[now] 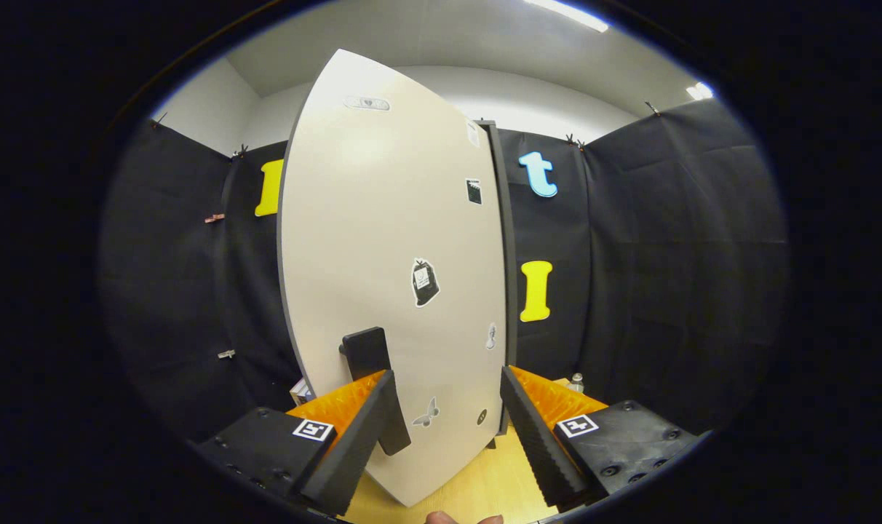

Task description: Open the shoe cabinet door, grab the shoes and put them into the shoe cabinet, then close the shoe cabinet door.

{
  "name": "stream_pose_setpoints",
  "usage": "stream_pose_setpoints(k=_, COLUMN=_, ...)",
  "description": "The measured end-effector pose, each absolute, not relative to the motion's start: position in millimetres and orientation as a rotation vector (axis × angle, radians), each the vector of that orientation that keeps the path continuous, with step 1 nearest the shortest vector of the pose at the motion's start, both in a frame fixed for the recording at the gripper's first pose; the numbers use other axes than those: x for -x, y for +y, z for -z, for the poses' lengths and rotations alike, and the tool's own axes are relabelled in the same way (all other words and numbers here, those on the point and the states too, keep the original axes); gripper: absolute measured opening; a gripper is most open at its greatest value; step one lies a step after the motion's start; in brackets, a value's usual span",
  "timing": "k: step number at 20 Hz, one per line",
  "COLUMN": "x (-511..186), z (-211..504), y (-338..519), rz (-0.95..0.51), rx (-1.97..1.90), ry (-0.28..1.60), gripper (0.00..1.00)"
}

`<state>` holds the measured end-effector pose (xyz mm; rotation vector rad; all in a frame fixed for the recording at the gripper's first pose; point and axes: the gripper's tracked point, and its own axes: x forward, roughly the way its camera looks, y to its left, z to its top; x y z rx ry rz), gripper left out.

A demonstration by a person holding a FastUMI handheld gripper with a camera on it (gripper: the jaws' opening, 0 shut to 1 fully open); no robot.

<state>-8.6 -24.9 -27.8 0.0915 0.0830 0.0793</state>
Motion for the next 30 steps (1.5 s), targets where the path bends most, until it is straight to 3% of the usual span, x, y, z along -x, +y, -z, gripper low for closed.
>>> stream_pose_setpoints(k=9, x=13, z=12, y=2, rz=-0.167, rx=-0.138, ry=0.062, gripper=0.96)
stream_pose_setpoints(k=30, x=3, z=34, y=-1, rz=-0.003, rx=-0.042, ry=0.07, gripper=0.96)
